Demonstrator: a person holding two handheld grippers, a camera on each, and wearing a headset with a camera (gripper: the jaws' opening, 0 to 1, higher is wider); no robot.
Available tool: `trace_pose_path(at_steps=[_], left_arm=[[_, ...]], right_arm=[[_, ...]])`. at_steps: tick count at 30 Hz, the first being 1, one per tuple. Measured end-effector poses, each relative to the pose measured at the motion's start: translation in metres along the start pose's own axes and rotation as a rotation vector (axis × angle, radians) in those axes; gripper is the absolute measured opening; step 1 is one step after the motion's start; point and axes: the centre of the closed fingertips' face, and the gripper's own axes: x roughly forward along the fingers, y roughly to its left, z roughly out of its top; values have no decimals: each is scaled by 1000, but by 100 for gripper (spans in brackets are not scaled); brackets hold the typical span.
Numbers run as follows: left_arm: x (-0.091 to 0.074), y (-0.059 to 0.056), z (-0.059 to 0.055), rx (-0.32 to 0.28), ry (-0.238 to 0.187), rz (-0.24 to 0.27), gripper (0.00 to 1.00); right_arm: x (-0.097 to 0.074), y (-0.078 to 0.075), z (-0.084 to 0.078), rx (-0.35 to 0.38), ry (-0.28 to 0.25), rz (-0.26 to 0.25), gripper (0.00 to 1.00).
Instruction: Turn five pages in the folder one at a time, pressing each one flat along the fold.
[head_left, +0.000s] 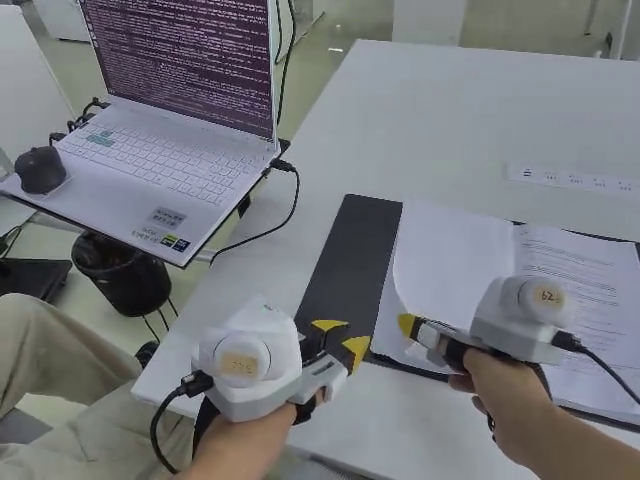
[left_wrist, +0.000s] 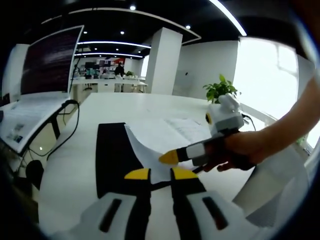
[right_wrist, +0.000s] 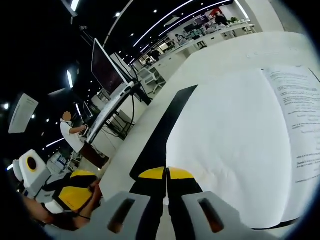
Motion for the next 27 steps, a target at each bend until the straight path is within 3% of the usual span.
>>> trace_pose_path(at_steps=[5,9,14,22,27], left_arm=[[3,-1,-2,2,9,-3,13],[6,-1,-2,3,10,-8,13],[13,0,-4,9,18,-9,13],[24,-4,-4,17,39,-16,13],[33,-6,-7,23,55,-19,12]], right_arm=[[5,0,-4,4,2,0,1],[10,6,-8,4,6,32,11],[7,7,-12,22,10,41,9],[-1,9,-9,107,-13,101,9],[-10,1,-7,124,-14,92,7]])
